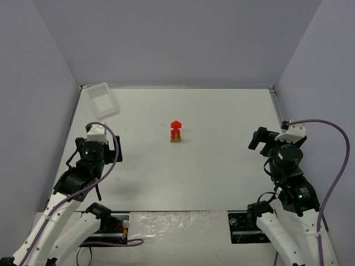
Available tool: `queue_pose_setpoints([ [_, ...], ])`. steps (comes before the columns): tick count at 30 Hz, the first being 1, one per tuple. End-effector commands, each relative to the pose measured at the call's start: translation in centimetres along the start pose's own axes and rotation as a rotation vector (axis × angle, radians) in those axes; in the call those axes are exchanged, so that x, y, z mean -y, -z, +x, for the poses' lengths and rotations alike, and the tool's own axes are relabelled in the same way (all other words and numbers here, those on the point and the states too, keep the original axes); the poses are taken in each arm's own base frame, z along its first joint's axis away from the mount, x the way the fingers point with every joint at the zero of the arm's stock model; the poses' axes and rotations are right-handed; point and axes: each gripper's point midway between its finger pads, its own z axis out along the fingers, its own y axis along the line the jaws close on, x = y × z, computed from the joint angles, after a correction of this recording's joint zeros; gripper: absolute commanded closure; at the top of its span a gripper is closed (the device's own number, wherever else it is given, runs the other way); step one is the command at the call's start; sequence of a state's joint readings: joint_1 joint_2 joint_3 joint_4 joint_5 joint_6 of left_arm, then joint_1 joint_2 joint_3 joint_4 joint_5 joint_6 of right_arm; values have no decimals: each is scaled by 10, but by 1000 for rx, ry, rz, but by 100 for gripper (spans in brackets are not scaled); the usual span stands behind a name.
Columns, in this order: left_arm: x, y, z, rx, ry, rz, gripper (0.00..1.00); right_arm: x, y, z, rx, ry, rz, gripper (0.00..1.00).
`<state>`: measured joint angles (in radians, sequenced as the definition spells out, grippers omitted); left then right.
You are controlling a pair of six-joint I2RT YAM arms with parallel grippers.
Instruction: Build the wood block tower
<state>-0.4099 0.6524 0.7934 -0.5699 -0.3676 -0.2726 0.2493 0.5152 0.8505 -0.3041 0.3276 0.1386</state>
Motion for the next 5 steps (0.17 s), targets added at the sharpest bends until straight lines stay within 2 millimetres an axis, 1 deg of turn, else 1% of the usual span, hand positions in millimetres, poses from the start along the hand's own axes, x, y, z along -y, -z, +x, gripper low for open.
queue_pose_setpoints([
  [1,3,-3,-15,53,59,-2,3,-10,-6,-24,65,-25,-27,0],
  [5,4,-4,-13,46,61,2,3,-11,-7,-24,63,-24,-29,0],
])
